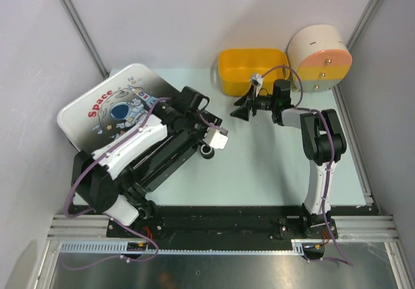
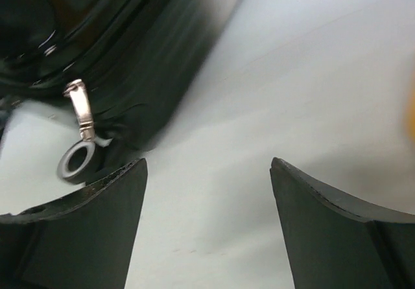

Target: Open, take out, and arrange the luggage

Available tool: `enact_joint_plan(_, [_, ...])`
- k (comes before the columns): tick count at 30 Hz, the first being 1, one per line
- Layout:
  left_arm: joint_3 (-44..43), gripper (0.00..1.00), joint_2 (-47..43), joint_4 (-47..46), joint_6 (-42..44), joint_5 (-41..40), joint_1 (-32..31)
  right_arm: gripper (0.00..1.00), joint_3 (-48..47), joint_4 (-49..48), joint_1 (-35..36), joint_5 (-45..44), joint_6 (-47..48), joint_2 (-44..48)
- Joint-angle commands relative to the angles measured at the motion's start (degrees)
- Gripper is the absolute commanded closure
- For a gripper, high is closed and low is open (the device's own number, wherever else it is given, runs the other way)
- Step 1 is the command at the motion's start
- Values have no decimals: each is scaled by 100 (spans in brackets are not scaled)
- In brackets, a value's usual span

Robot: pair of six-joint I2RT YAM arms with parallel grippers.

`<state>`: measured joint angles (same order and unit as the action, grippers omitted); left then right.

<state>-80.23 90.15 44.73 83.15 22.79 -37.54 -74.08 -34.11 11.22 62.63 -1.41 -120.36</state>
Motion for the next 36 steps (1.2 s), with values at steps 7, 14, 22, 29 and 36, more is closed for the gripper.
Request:
enact_joint_plan(7, [947, 100, -1219, 976, -62, 1580, -1018, 15, 368, 820, 406, 2332, 277, 602])
enact_joint_plan(14, [982, 100, -1157, 1038, -89, 1589, -1045, 18, 325, -5040, 951, 2850, -5354, -468])
enact_joint_plan(22, [1184, 100, -1289, 1073, 96, 1518, -1062, 18, 421, -5352, 1242, 3194, -5668, -498])
enact_joint_plan(29, [1246, 100, -1316, 1073, 104, 1545, -1071, 21, 465, -5291, 1356, 3203, -5976, -524])
enact_joint_plan(36, [1229, 100, -1307, 1064, 78, 1545, -1071, 26, 799, -5071, 1347, 3212, -5933, -507])
